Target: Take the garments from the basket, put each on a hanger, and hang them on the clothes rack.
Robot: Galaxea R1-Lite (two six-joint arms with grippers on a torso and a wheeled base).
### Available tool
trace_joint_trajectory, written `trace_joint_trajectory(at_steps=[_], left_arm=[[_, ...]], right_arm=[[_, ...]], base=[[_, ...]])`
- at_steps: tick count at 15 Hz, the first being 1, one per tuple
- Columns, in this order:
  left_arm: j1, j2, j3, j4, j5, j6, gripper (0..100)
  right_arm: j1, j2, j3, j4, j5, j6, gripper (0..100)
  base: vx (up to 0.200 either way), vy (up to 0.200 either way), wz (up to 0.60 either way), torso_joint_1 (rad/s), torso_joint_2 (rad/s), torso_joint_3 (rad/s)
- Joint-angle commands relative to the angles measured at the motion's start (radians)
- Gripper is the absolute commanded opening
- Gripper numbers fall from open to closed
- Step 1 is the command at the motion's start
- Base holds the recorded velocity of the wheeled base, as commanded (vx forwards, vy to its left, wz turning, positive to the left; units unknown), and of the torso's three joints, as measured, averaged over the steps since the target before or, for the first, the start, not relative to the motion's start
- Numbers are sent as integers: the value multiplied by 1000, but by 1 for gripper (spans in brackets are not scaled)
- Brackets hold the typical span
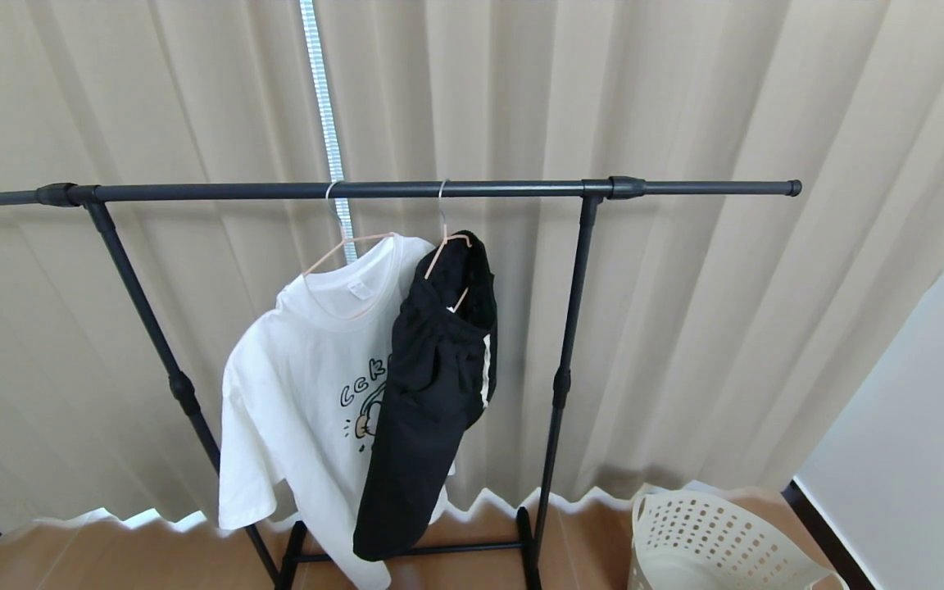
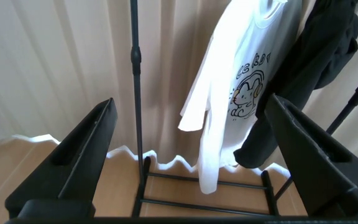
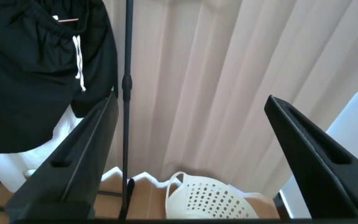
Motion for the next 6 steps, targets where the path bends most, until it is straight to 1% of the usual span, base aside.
trace_joint_trajectory(at_steps=[1,6], left_arm=[[0,0,0,0,1,-2,100],[0,0,0,0,1,0,100]], right_arm=[[0,1,0,-1,0,3,100],[1,-1,0,-1,-1,3,100]], base=[[0,0,0,0,0,0],[0,0,0,0,0,0]])
